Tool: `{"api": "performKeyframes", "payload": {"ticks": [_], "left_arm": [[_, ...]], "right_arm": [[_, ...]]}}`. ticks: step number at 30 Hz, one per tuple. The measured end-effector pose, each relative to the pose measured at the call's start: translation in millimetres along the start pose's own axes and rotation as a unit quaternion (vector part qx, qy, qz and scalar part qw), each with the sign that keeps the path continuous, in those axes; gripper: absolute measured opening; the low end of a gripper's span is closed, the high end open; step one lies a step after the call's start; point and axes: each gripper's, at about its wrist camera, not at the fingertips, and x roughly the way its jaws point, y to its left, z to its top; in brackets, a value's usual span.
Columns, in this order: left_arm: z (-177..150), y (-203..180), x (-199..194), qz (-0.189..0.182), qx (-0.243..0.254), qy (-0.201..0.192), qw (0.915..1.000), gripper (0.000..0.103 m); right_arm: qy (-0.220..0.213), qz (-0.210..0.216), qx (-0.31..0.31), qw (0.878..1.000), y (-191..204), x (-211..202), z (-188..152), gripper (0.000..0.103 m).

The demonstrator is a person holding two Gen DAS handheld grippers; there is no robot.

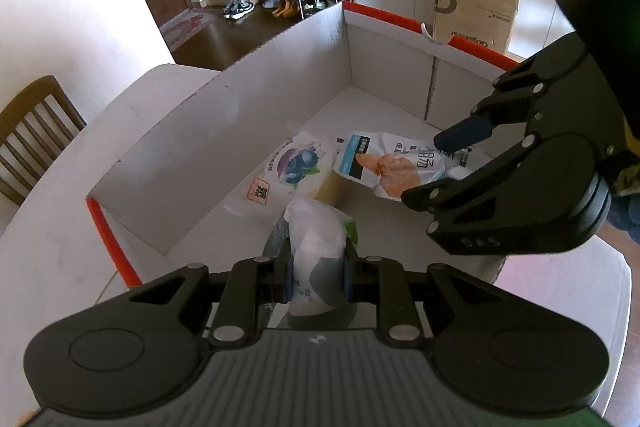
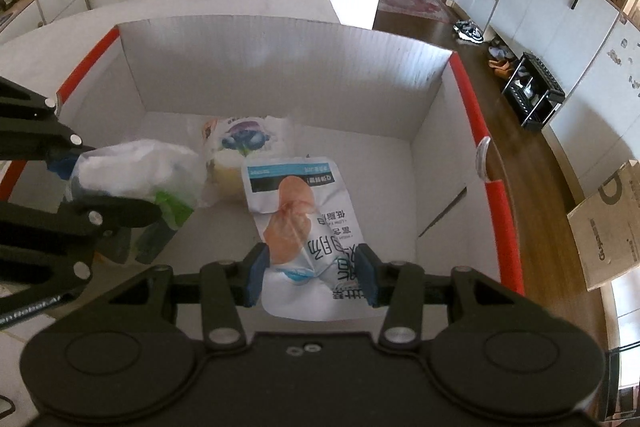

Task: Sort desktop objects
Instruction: 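Open the right tool to drop the snack packet while the left tool drops the tissue pack into the box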

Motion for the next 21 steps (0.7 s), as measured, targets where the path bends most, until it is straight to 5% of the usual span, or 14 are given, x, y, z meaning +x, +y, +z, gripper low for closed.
{"api": "performKeyframes", "payload": {"ticks": [18, 19, 21], "left_arm": [[7, 7, 0, -0.011, -0.025, -0.019, 0.9994, 0.028], [7, 8, -2, -0.008, -0.026, -0.021, 0.9994, 0.031], [3, 5, -3, -0.008, -0.027, -0.028, 0.9992, 0.063]], "right_arm": [[-0.008, 0.025, 0.004, 1.000, -6, -7, -3, 0.055], [-0.010, 0.026, 0.004, 1.000, -7, -9, -3, 0.055], [-0.014, 0.029, 0.005, 0.999, -10, -14, -3, 0.060]]}}
